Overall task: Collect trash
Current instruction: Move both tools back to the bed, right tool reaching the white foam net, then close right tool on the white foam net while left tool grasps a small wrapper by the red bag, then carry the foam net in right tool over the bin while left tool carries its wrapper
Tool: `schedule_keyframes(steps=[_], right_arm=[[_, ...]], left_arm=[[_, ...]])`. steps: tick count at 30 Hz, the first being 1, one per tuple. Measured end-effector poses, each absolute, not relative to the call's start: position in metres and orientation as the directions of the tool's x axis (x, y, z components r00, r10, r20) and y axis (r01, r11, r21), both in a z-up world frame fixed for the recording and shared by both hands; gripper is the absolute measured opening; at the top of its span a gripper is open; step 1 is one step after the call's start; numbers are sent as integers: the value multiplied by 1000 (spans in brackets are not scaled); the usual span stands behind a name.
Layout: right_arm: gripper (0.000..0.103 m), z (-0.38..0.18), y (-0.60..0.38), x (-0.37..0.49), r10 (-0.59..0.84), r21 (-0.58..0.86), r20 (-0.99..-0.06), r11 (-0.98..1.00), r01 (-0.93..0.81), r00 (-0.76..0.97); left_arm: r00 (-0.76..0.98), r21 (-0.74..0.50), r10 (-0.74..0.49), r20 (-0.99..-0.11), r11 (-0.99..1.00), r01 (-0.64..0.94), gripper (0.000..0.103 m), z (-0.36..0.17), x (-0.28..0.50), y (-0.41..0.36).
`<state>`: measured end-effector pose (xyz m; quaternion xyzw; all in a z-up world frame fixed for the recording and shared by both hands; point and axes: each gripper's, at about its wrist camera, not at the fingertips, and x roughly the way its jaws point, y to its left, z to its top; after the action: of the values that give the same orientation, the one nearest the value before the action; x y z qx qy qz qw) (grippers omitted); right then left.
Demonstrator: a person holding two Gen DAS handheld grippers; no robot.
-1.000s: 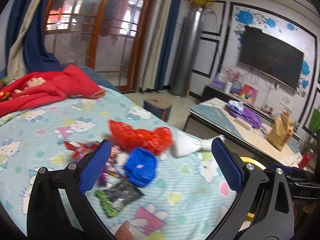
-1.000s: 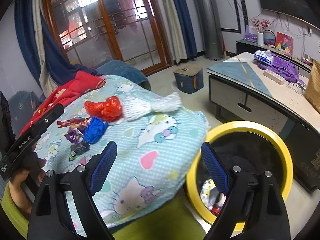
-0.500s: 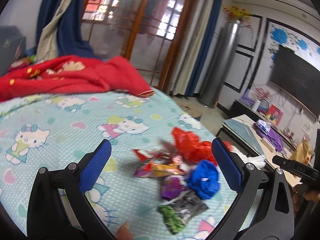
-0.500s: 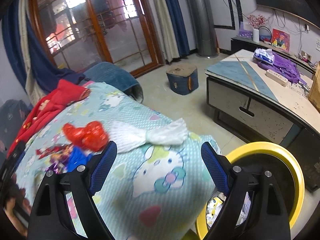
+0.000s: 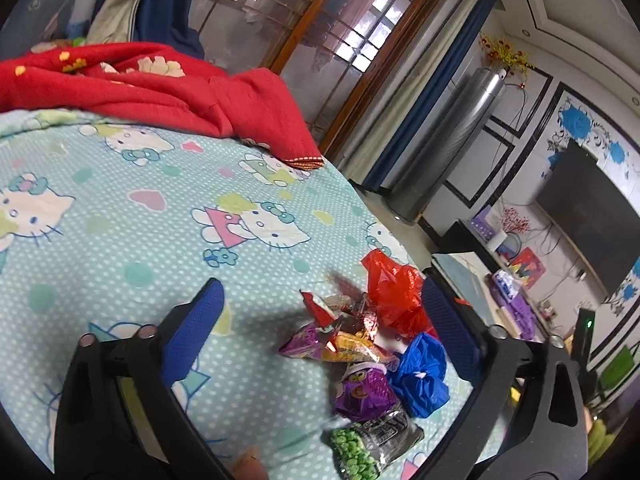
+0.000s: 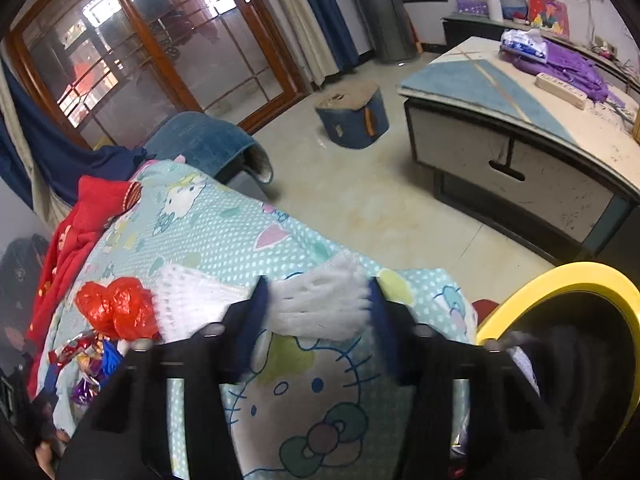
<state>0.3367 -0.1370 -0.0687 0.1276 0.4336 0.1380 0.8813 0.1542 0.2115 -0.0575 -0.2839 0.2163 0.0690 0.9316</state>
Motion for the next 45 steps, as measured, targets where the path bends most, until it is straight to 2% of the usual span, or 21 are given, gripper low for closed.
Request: schedule_keyframes(steps=[1, 2, 5, 6, 11, 12, 18, 31, 45], right_arm=[[27, -67, -136, 333, 361, 341, -720, 928, -152, 593], [23, -66, -134, 329, 367, 333, -713, 927, -172, 598], [16, -59, -131, 315, 384, 312, -692, 923, -227, 611], [13, -57, -130, 311, 389, 307, -686, 921, -240, 615], [12, -51, -127, 288, 423, 303, -662, 906, -295, 619], [11, -51, -127, 283, 430, 309, -661, 903, -299, 615], [11, -46, -128, 261, 462, 332, -651, 887, -321, 602], [10, -29, -105, 211, 489, 238, -639, 860, -451, 594], [10, -5, -97, 179, 516, 186, -603, 832, -523, 608]], left_arm=[[897, -504, 0, -442, 827, -248, 77, -58, 155, 212], [896, -511, -9, -445, 824, -246, 68, -59, 157, 212], [890, -528, -31, -455, 814, -242, 53, -64, 161, 213], [887, -534, -40, -460, 811, -240, 43, -66, 162, 213], [883, -554, -69, -465, 800, -230, 9, -71, 164, 216], [881, -557, -76, -467, 799, -226, 6, -71, 165, 216], [886, -557, -75, -458, 801, -220, 1, -70, 159, 216], [919, -476, -23, -395, 860, -183, 0, -34, 132, 204], [927, -373, -73, -368, 925, -76, 0, -4, 124, 158]])
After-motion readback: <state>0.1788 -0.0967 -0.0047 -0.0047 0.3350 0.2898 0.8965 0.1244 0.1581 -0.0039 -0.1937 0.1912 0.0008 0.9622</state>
